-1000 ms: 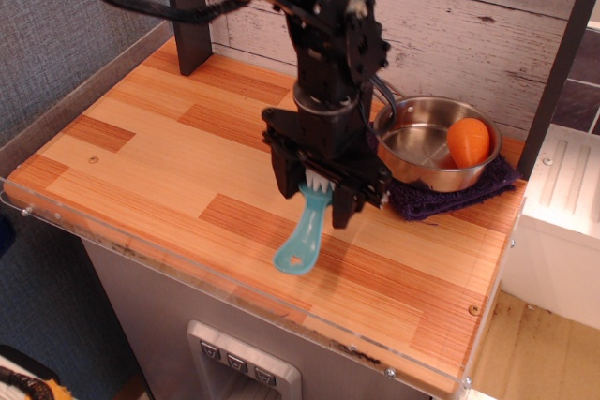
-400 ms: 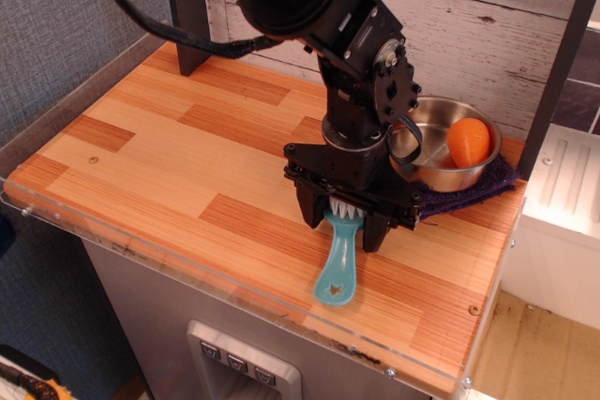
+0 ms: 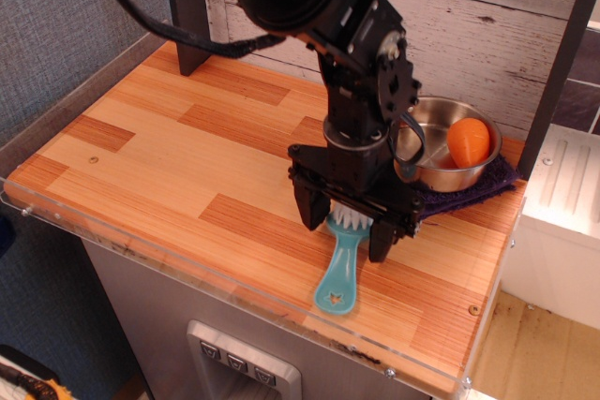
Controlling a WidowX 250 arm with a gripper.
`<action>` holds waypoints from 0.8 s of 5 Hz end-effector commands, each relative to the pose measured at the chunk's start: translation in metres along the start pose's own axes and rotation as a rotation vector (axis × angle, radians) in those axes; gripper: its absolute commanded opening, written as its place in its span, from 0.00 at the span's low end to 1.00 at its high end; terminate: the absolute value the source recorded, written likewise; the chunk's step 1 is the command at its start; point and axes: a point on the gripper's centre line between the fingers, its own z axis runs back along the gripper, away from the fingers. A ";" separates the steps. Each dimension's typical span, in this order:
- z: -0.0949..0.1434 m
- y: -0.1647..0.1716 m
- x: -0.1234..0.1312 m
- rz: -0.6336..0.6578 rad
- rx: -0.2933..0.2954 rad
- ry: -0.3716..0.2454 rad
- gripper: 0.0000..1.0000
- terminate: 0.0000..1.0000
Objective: Move blue brush to lower right corner of table.
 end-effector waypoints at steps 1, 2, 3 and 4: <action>0.071 0.059 0.006 0.091 -0.018 -0.123 1.00 0.00; 0.088 0.101 0.009 0.128 0.023 -0.101 1.00 0.00; 0.084 0.130 0.014 0.158 0.045 -0.071 1.00 0.00; 0.085 0.138 0.014 0.165 0.045 -0.066 1.00 0.00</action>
